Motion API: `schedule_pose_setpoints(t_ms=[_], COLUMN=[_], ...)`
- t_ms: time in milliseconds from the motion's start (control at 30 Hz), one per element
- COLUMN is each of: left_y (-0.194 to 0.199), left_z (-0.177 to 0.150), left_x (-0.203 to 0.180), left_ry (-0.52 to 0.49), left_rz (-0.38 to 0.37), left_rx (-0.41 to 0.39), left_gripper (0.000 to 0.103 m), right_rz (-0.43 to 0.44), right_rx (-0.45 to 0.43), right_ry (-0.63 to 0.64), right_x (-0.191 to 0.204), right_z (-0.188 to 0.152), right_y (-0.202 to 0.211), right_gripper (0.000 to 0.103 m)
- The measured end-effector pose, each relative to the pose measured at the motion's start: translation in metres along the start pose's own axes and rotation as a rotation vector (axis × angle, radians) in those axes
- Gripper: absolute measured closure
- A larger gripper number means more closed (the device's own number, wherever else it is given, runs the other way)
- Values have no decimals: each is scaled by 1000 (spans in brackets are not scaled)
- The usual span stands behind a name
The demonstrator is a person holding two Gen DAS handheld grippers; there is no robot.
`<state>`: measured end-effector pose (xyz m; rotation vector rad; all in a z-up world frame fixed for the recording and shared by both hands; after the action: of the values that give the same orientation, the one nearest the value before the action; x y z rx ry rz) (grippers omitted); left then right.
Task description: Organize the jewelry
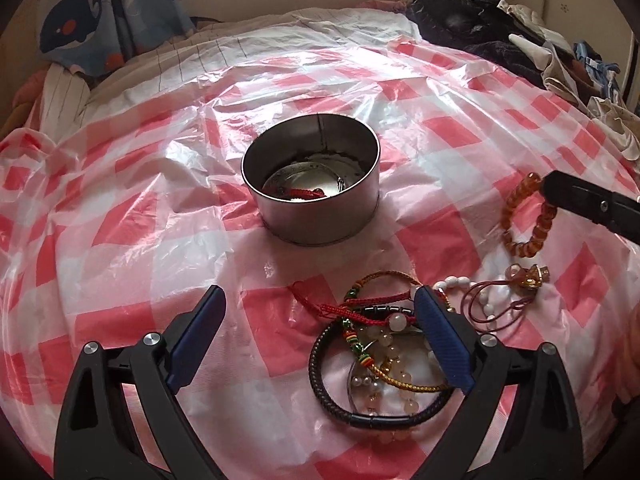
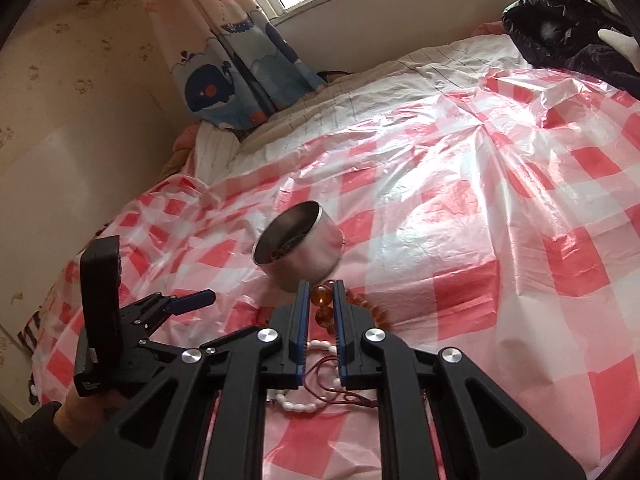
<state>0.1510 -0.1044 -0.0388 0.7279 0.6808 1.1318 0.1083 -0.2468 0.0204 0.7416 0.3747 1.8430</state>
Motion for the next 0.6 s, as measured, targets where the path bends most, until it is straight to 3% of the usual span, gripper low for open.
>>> schedule_pose_setpoints(t_ms=[133, 167, 200, 233, 267, 333, 400, 500, 600], left_y=[-13, -13, -13, -13, -14, -12, -8, 3, 17], left_z=[-1, -2, -2, -4, -5, -5, -3, 3, 11], left_x=[-3, -3, -3, -3, -2, -1, -1, -3, -2], left_ry=[-7, 1, 10, 36, 65, 98, 99, 113, 129], left_rz=[25, 12, -3, -33, -63, -103, -128, -160, -192], left_rx=[6, 1, 0, 15, 29, 33, 25, 9, -17], left_gripper=[9, 13, 22, 43, 62, 82, 87, 90, 94], right_rz=[5, -6, -31, -53, -85, -140, -137, -145, -143], right_rx=[-15, -3, 21, 47, 70, 104, 127, 180, 239], right_ry=[3, 11, 21, 27, 31, 32, 32, 64, 83], right_x=[-3, -5, -8, -12, -18, -27, -28, -24, -20], right_z=[8, 8, 7, 6, 4, -2, -8, -17, -27], right_y=[4, 2, -1, -5, -8, -12, -17, -27, -41], right_gripper=[91, 91, 90, 90, 82, 61, 57, 42, 40])
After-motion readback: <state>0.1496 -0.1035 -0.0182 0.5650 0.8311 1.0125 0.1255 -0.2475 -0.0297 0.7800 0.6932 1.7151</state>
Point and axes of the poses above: each gripper's, at about its wrist camera, not at the fingertips, and y roughly against the way its jaws point, x to its left, z to its top, the point moved 9 cm from there along -y, roughly the way its jaws point, and after that the axes turned 11 degrees about y, right-handed, at the moved point
